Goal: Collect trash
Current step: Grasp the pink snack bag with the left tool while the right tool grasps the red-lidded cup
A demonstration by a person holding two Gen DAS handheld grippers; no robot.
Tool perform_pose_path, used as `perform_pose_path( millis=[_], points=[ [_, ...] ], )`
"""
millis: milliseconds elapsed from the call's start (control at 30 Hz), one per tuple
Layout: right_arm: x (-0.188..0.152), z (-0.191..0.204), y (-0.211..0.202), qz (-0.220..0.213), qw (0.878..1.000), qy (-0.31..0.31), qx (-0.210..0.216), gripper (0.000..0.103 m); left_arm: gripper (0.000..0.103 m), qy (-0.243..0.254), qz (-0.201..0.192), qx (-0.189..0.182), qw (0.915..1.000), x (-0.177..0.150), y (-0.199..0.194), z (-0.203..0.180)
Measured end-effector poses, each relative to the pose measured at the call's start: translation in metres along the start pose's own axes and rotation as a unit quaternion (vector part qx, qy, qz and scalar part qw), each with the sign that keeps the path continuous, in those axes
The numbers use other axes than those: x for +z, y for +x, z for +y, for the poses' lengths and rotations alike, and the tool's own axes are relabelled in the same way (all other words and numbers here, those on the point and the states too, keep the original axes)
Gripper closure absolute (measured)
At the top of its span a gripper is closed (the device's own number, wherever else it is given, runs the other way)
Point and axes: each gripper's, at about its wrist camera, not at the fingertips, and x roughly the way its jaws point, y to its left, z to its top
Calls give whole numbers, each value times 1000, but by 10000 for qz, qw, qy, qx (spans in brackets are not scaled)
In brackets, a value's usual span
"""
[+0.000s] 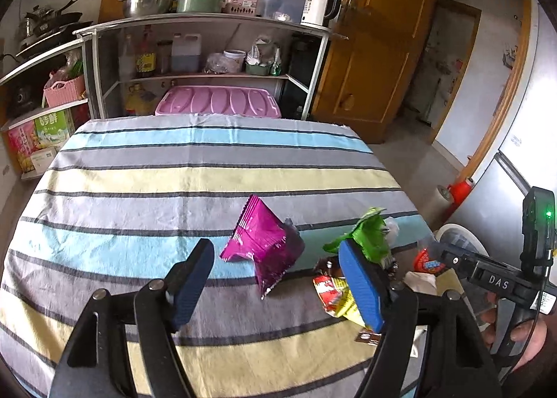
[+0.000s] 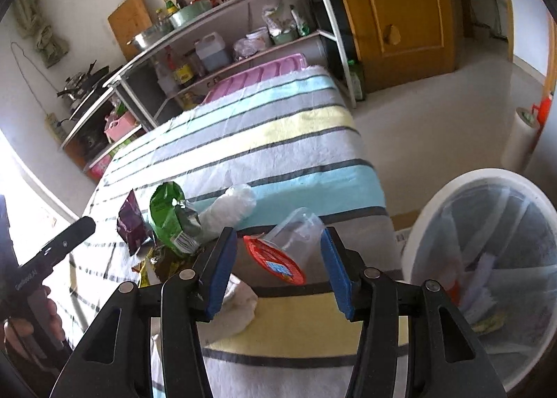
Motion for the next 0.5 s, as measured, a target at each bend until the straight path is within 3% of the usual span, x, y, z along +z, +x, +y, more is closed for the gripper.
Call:
perform_pose_path(
  millis=[500],
  points=[
    [-2, 4, 19, 200, 9983, -273, -464, 51, 26, -59, 411, 99, 9991, -1, 40, 4]
  ],
)
